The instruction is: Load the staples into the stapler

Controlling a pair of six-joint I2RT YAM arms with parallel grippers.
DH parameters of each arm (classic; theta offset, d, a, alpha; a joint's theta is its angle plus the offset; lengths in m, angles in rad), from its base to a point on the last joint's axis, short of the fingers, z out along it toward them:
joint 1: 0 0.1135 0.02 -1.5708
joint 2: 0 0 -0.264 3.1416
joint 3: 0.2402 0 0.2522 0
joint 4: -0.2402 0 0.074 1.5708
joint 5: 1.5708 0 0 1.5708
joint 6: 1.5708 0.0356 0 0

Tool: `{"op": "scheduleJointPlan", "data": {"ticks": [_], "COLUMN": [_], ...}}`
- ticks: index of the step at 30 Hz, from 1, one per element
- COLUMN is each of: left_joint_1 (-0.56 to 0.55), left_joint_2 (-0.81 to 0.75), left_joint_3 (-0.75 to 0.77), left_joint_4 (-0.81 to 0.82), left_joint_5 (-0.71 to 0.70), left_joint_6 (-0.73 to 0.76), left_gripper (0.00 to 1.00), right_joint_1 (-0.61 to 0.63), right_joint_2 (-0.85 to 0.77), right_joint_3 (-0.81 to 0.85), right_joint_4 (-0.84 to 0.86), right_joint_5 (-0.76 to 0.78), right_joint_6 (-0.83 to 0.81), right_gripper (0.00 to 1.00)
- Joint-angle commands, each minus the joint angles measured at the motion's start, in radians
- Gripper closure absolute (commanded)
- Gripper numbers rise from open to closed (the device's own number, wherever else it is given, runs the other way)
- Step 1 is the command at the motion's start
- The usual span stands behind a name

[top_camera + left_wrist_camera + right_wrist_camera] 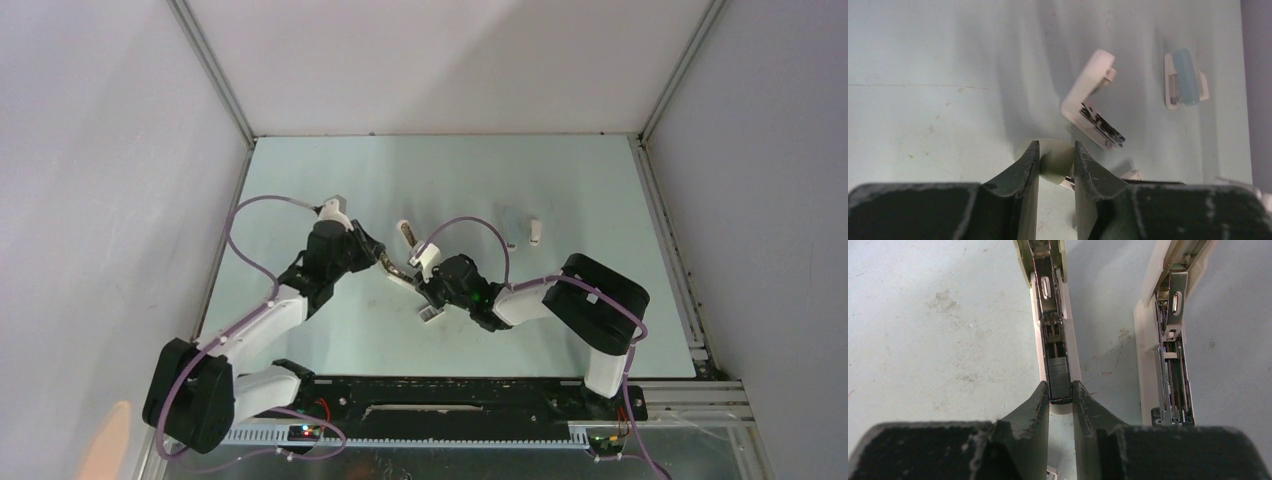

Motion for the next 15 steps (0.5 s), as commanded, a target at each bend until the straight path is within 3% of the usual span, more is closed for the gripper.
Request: {"op": "scheduleJointPlan", "data": {"ticks": [1,8,15], "left_joint_1": [-0.097,-0.23,-0.285], "left_joint_2": [-0.035,-0.007,0.009], "left_joint_3": [-0.049,-0.089,-0.111], "left_joint_4": [-0.051,0.047,0.092], "left_joint_5": [-0.061,-0.145,-0.176], "left_joint_6": [-0.074,-0.183,-0.241], "left_gripper": [0.78,0.79,0.81], "right_joint_1": [0.0,0.011,0.033], "right_joint_2": [0.001,-0.005,-0.013], "right_joint_3": [-0.01,-0.016,-0.014], "right_joint_4": [0.042,0.06,0.059], "right_joint_5": [-0.007,0.001,0.028], "right_joint_6": [0.026,0.043,0.046], "right_gripper": [0.9,0.9,0.9]}}
